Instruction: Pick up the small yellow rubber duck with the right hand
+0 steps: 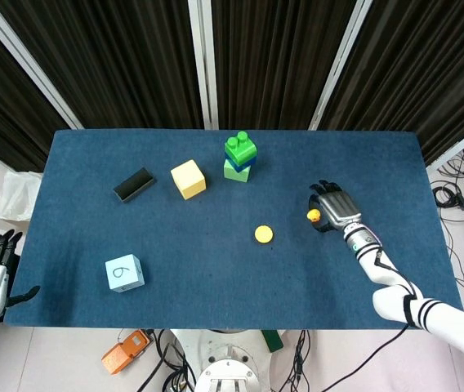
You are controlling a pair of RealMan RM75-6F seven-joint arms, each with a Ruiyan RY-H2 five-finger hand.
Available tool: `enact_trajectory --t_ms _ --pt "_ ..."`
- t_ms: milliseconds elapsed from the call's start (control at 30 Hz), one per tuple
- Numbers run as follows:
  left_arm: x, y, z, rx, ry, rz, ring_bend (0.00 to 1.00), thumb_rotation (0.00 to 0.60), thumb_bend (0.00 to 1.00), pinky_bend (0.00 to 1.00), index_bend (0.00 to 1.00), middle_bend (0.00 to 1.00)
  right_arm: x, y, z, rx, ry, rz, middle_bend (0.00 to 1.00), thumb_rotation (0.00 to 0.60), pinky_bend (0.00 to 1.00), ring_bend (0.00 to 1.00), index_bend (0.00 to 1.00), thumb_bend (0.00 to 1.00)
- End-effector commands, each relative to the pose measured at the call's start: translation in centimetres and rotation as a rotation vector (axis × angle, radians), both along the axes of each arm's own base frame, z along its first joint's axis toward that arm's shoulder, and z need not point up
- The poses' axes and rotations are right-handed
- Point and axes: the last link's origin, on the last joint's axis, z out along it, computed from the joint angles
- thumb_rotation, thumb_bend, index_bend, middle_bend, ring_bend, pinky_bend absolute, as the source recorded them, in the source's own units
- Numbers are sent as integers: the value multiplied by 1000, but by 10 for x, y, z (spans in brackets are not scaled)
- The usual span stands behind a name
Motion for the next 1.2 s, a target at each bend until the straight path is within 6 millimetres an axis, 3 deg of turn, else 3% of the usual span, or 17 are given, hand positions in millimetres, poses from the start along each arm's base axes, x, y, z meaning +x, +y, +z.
enact_trajectory --t_ms 33,233,367,600,967,1033,1200 --pt "0 -1 0 2 -2 0 0 600 53 0 33 0 33 7 12 17 -25 104 211 600 160 119 730 488" --pt "-1 -3 0 5 -8 3 0 600 52 0 33 0 72 15 -8 97 17 208 211 600 160 119 724 488" --pt "-4 -6 -1 6 -12 12 0 600 53 0 34 0 87 15 -25 128 45 232 211 600 160 119 713 488" --pt "-7 -7 -2 5 -16 18 0 600 53 0 33 0 97 17 -51 167 101 247 210 600 161 119 696 488" --pt "-10 -7 -4 5 -20 21 0 600 53 0 33 0 99 19 -56 168 101 237 210 600 159 119 645 487" --pt "-10 -7 -4 5 -20 21 0 600 53 0 34 0 99 20 -57 172 110 241 210 600 156 118 604 487" --pt "-10 -7 -3 9 -19 21 0 600 52 0 33 0 98 25 -60 196 119 247 199 600 112 72 394 487"
